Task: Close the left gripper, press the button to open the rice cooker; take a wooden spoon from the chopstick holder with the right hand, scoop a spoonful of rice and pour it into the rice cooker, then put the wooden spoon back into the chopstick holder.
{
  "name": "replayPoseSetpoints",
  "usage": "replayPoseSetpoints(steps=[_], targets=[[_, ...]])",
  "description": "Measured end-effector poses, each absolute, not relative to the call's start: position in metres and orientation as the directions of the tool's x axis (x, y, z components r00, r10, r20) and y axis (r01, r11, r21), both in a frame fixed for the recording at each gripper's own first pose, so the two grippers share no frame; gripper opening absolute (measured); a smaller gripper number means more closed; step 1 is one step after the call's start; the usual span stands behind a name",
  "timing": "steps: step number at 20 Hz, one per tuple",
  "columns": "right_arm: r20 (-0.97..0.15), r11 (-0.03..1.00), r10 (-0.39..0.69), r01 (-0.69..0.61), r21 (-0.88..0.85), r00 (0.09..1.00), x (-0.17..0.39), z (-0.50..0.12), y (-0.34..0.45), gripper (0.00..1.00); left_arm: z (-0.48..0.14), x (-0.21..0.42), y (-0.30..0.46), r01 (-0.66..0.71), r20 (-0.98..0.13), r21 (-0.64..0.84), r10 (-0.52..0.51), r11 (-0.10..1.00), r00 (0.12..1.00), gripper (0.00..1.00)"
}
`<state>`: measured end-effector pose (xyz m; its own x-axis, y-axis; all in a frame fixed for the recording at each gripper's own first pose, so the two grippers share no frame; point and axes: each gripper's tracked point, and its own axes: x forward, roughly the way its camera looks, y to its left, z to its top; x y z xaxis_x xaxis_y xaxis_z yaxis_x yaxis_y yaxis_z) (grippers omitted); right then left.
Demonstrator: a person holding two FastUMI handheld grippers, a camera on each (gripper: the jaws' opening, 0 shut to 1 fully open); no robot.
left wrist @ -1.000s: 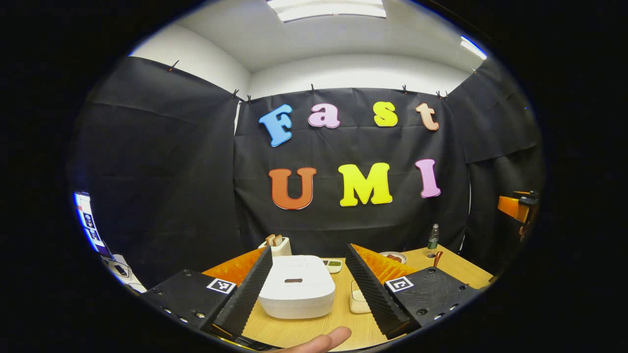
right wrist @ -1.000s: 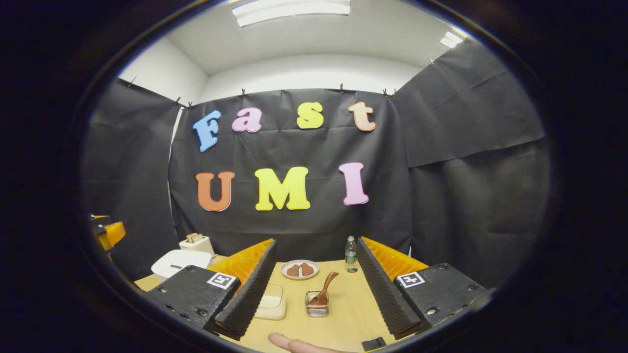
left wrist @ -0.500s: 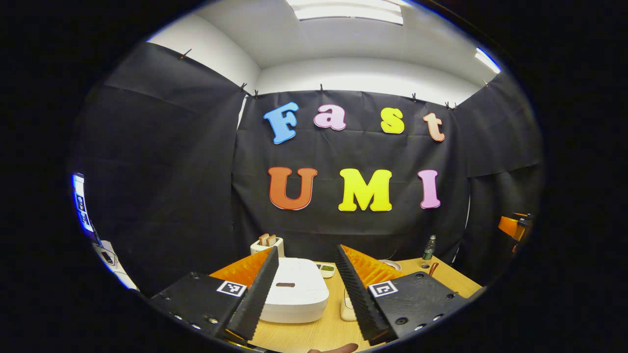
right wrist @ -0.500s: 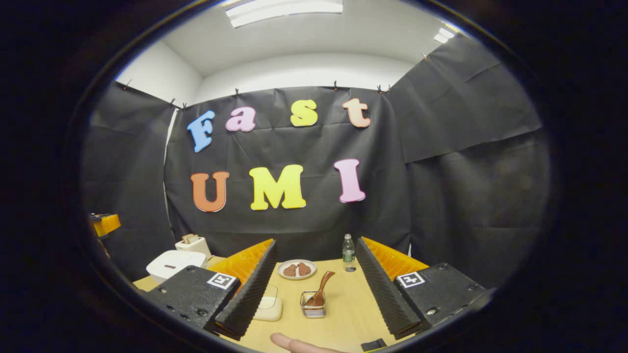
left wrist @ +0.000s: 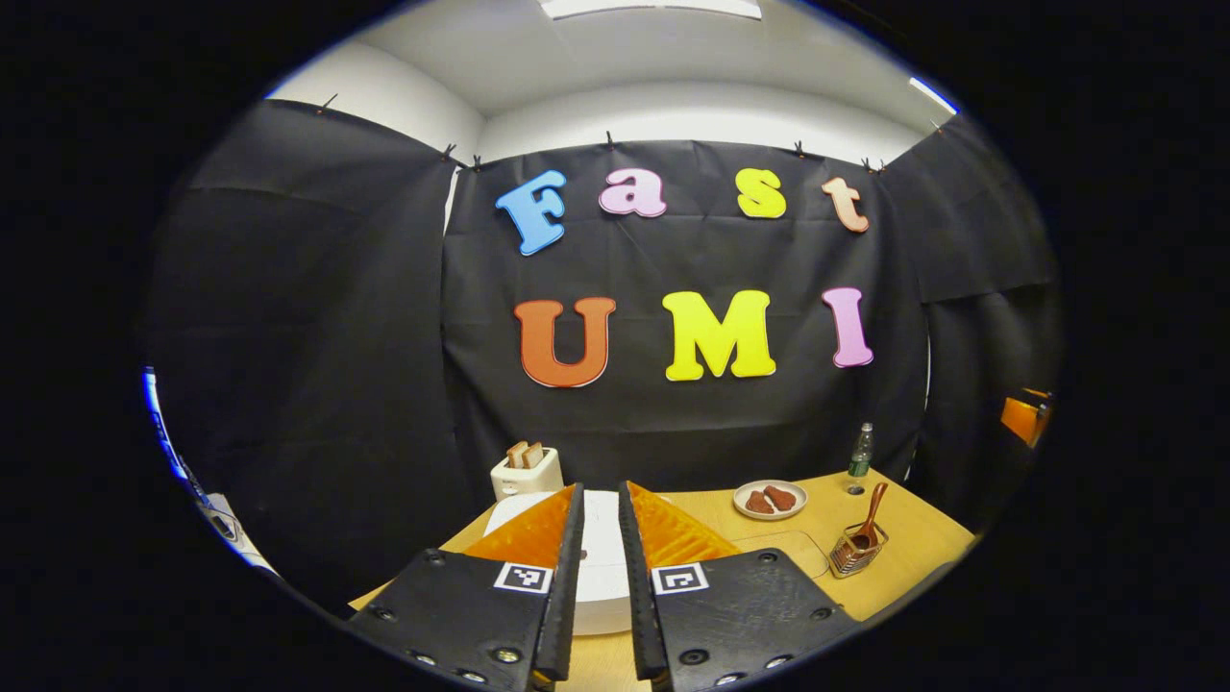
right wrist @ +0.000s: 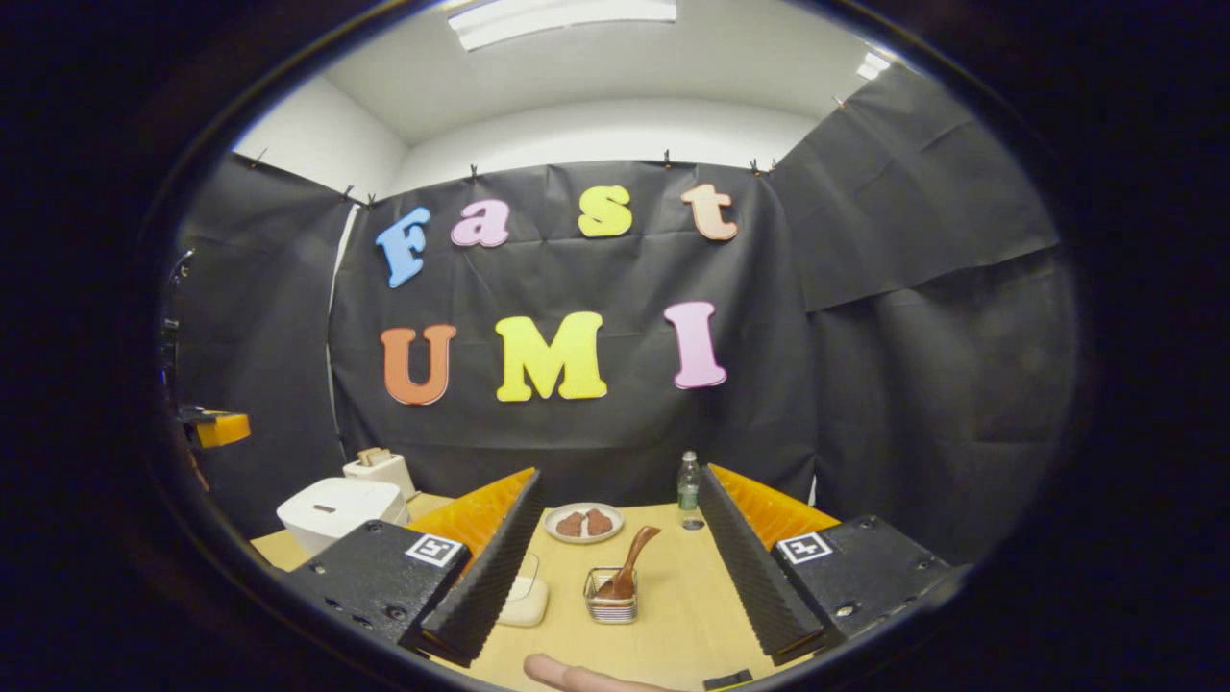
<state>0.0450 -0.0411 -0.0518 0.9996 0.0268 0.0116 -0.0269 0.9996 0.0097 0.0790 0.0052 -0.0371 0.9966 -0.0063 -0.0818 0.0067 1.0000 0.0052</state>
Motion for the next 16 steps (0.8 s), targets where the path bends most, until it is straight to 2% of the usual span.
replayPoseSetpoints(steps=[2, 4, 8, 11, 16], targets=[[0.020, 0.999, 0.053, -0.053, 0.006, 0.998, 0.046, -0.057, -0.035, 1.00, -0.043, 0.090, 0.011, 0.011, -0.096, 0.040, -0.007, 0.999, 0.995, 0.24], [0.009, 0.998, 0.066, -0.066, -0.006, 0.998, 0.049, -0.067, -0.034, 1.00, -0.057, 0.104, 0.011, -0.004, -0.133, 0.044, 0.010, 0.999, 0.991, 0.00], [-0.006, 0.997, 0.064, -0.064, -0.044, 0.998, 0.060, -0.084, -0.033, 1.00, -0.097, 0.135, 0.018, -0.011, -0.249, 0.078, 0.030, 0.997, 0.968, 0.00], [0.009, 0.995, 0.091, -0.090, -0.041, 0.996, 0.067, -0.093, -0.027, 1.00, -0.143, 0.157, 0.032, -0.037, -0.388, 0.104, 0.075, 0.994, 0.918, 0.00], [0.005, 0.991, 0.127, -0.126, -0.051, 0.992, 0.075, -0.112, -0.025, 1.00, -0.177, 0.180, 0.037, -0.022, -0.492, 0.106, 0.071, 0.994, 0.868, 0.00]])
